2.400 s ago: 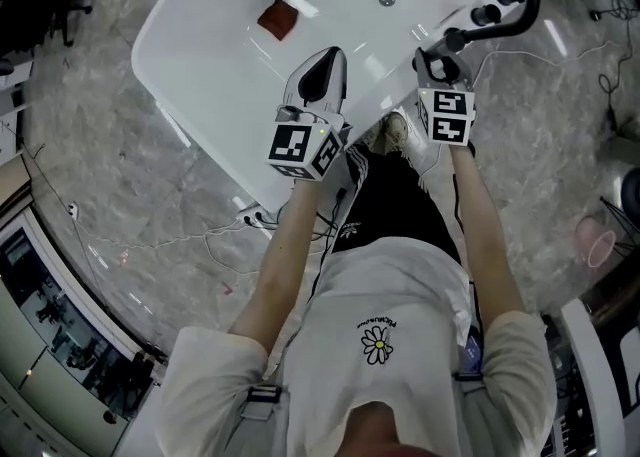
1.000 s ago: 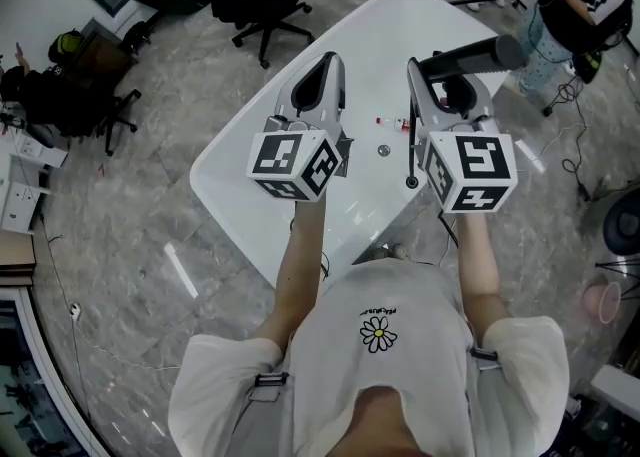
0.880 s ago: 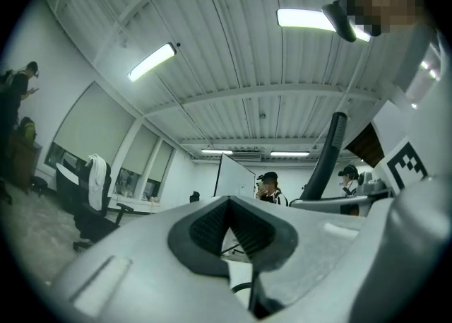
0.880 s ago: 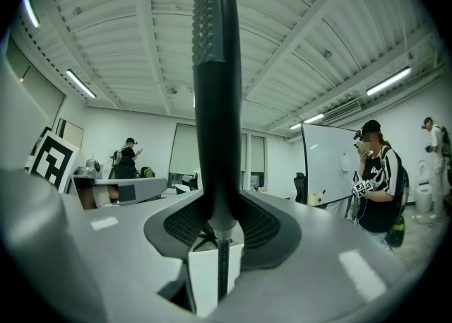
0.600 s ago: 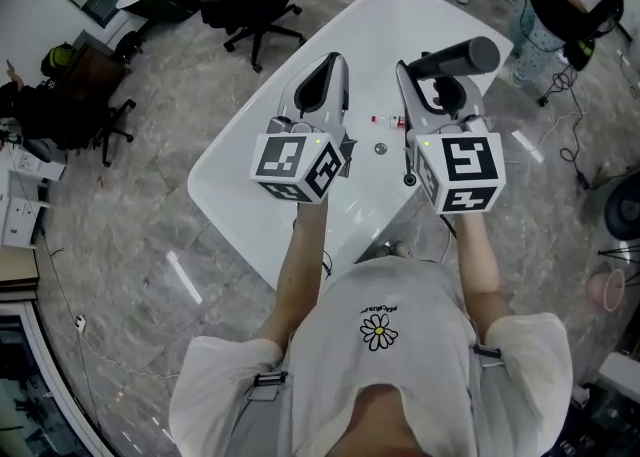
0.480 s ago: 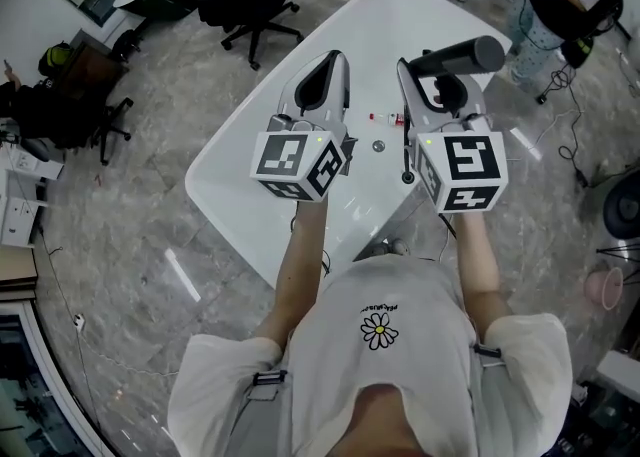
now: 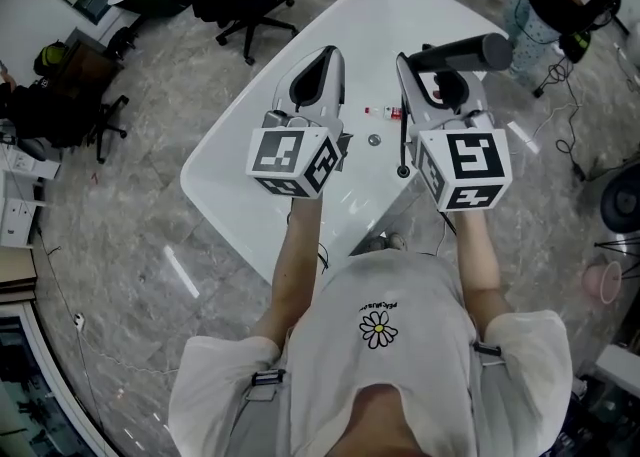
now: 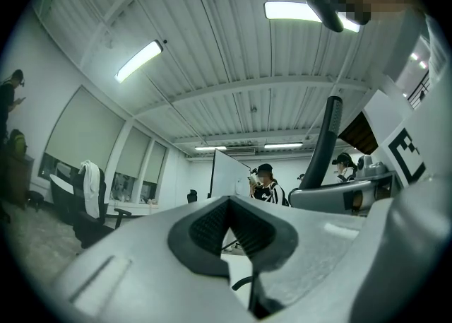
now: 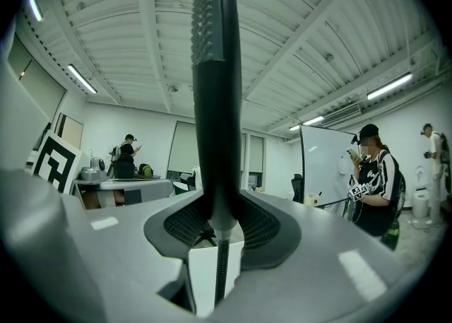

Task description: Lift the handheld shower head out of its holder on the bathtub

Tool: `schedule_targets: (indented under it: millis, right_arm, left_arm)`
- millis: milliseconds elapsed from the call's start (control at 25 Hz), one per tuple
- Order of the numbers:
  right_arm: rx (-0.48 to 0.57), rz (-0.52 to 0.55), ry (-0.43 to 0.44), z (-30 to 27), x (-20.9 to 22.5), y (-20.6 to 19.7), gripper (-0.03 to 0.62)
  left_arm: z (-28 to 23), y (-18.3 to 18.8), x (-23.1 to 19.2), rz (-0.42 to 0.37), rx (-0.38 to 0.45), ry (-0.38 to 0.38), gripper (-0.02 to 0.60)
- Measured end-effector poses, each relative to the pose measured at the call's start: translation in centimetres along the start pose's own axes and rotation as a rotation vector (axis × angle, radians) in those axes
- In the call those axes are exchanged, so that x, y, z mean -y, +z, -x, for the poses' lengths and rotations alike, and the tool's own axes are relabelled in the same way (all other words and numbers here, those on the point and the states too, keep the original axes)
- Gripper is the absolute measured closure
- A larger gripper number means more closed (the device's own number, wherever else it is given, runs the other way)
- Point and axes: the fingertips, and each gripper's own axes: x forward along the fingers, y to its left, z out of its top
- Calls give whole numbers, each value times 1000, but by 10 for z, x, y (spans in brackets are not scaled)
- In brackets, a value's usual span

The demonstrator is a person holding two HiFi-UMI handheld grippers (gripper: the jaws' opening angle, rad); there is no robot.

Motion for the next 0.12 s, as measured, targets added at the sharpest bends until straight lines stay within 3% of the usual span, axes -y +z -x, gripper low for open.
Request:
schedule_targets:
  millis: [120]
  right_arm:
    - [9,-18,-1,3,6,1,441]
  left_arm:
    - [-4,2,3,-20,0,2,580]
